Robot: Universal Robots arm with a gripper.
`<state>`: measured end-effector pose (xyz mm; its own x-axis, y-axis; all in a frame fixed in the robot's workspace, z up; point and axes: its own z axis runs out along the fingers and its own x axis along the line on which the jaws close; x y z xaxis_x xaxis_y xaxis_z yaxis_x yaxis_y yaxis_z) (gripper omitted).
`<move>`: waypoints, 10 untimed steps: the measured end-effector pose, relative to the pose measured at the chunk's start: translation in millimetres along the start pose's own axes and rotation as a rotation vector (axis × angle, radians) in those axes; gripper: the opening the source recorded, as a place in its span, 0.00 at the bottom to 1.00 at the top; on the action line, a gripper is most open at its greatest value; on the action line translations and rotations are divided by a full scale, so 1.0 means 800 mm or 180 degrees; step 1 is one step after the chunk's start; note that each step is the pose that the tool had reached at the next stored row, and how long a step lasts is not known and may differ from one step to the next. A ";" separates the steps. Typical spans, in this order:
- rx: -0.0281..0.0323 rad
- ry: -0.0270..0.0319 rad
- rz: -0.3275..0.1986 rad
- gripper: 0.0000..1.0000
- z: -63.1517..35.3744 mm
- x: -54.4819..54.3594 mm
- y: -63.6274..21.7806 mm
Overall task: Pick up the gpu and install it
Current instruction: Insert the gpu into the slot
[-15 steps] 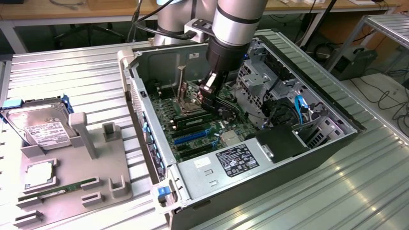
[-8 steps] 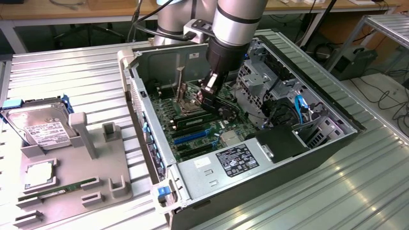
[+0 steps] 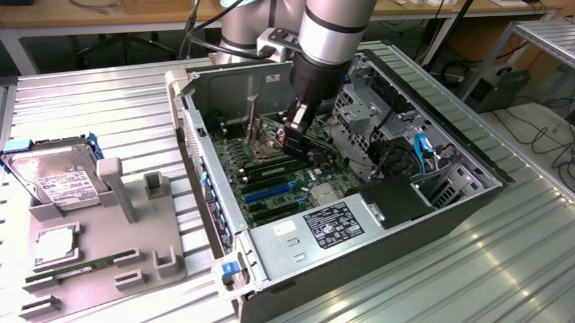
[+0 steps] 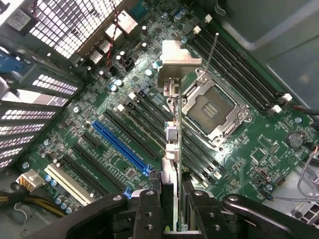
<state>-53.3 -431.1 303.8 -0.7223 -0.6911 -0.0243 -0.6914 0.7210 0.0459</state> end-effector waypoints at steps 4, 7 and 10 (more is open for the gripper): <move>-0.0002 0.0004 -0.0087 0.26 0.000 0.000 0.000; -0.0003 0.0007 -0.0144 0.26 0.000 0.000 0.000; -0.0005 0.0010 -0.0215 0.26 0.000 0.000 0.000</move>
<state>-53.3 -431.1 303.8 -0.6739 -0.7384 -0.0243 -0.7386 0.6726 0.0460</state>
